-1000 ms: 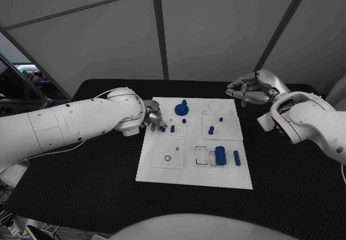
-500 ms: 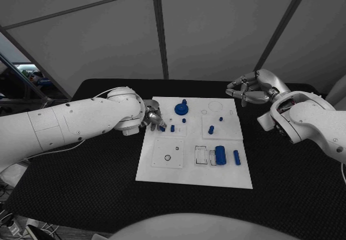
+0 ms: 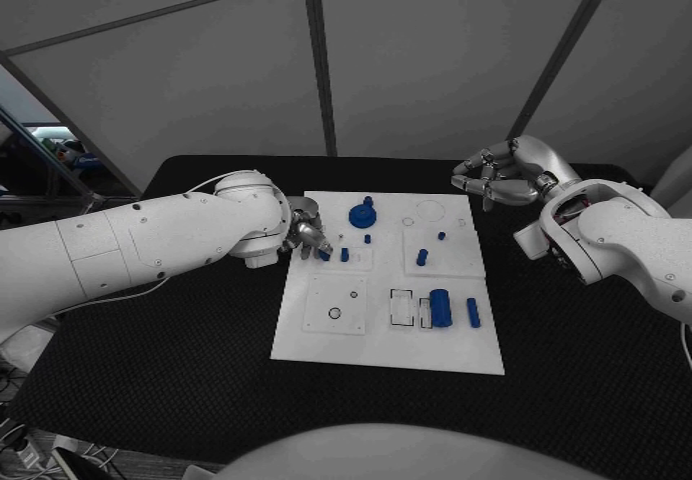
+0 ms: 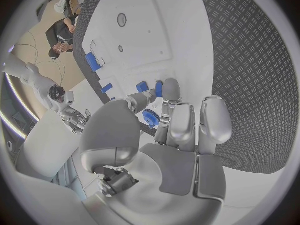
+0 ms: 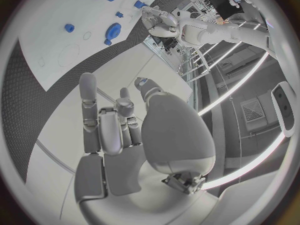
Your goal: Assemble the parts on the task board
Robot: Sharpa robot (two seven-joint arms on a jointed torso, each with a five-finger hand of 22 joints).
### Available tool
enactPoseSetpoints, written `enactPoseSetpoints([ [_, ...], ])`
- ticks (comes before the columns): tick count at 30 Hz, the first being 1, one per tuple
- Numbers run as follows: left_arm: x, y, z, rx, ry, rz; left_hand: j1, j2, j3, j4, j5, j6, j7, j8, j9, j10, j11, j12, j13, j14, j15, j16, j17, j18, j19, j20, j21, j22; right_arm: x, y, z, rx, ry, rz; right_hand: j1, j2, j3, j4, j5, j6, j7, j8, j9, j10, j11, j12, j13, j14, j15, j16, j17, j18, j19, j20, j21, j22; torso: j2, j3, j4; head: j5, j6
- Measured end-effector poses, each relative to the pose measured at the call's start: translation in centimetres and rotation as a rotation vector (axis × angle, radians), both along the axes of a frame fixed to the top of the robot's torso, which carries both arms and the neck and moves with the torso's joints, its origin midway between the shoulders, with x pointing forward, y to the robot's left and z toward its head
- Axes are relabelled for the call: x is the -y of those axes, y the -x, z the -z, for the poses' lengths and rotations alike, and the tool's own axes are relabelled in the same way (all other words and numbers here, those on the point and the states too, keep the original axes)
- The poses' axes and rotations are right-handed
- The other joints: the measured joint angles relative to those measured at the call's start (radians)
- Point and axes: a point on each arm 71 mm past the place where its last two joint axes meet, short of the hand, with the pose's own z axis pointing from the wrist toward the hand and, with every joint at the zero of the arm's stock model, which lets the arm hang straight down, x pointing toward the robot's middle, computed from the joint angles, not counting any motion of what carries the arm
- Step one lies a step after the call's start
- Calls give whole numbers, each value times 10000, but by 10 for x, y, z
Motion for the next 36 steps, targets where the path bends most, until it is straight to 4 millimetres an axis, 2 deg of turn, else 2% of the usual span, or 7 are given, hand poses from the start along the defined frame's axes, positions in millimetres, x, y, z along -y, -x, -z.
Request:
enactPoseSetpoints([
  [10, 2, -2, 1, -36, -156, 85, -149, 111, -15, -28, 0, 40, -78, 153, -98, 91, 88, 352, 352, -13, -10, 0, 0, -2, 57, 17, 109, 108, 0, 0, 0, -3, 3, 2, 0, 0, 0, 0, 0, 0, 0, -1, 9, 0, 0, 0, 1, 0, 0, 0, -1, 0, 0, 0, 0, 1, 0, 2, 0, -17, -48],
  [20, 3, -4, 1, -73, -251, 124, -307, 142, -169, -648, -173, 201, -233, 274, -379, 237, 13, 735, 768, -5, -32, 0, 13, -1, 131, -14, 234, 270, 1, 0, 0, -5, 6, 5, 0, 0, 0, 0, 0, 0, 0, -2, 8, 0, 0, 0, 2, 0, 0, 0, -1, -1, 0, 0, 0, 1, 0, 2, -2, -52, -81],
  [23, 3, -5, 1, -75, -268, 111, -482, 159, -356, -844, -234, 274, -305, 340, -527, 299, -49, 849, 888, 19, -56, 0, 12, -1, 182, -35, 274, 270, 1, 0, 0, -5, 7, 6, 0, 0, 21, 21, 0, 0, 0, -2, 8, 0, 0, 0, -9, 0, 0, 0, -2, -1, 0, 0, 0, -5, -1, 2, -2, -59, -93],
  [25, 3, -5, 1, -76, -286, 95, -491, 164, -693, -786, -240, 329, -359, 355, -629, 446, -197, 911, 950, 6, -101, 0, 12, -1, 182, -35, 293, 270, 1, 0, 0, -5, 8, 8, 0, 0, 28, 28, 0, 0, 0, -2, 7, 0, 0, 0, -14, 0, 0, 0, -2, 0, 0, 0, 0, -10, -1, 2, -2, -60, -98],
  [27, 3, -5, 2, -84, -307, 82, -490, 165, -895, -719, -238, 329, -359, 384, -693, 450, -200, 928, 985, -3, -110, 0, 12, -2, 187, -41, 293, 269, 1, 0, 0, -5, 8, 9, 0, 0, 28, 28, 0, 0, 0, -2, 7, 0, 0, 0, -13, 0, 0, 0, -2, -1, 0, 0, 0, -9, -2, 0, -2, -60, -108],
  [30, 3, -6, 3, -91, -330, 68, -488, 167, -1133, -653, -238, 433, -391, 384, -775, 697, -447, 947, 1045, -23, -128, 0, 11, -2, 217, -71, 339, 269, 1, 0, 0, -6, 9, 10, 0, 0, 28, 28, 0, 0, 0, -2, 7, 0, 0, 0, -13, 0, 0, 0, -2, 0, 0, 0, 0, -9, -4, -1, -1, -64, -109],
  [36, 4, -6, 4, -115, -372, 61, -496, 264, -1419, -549, -237, 445, -339, 385, -897, 804, -482, 1121, 1228, -39, -145, 0, 24, -1, 289, -71, 447, 269, 1, 0, 0, -6, 9, 10, 0, 0, 28, 28, 0, 0, 0, -2, 6, 0, 0, 0, -13, 0, 0, 0, -2, 0, 0, 0, 0, -9, -6, -2, 5, -72, -118],
])
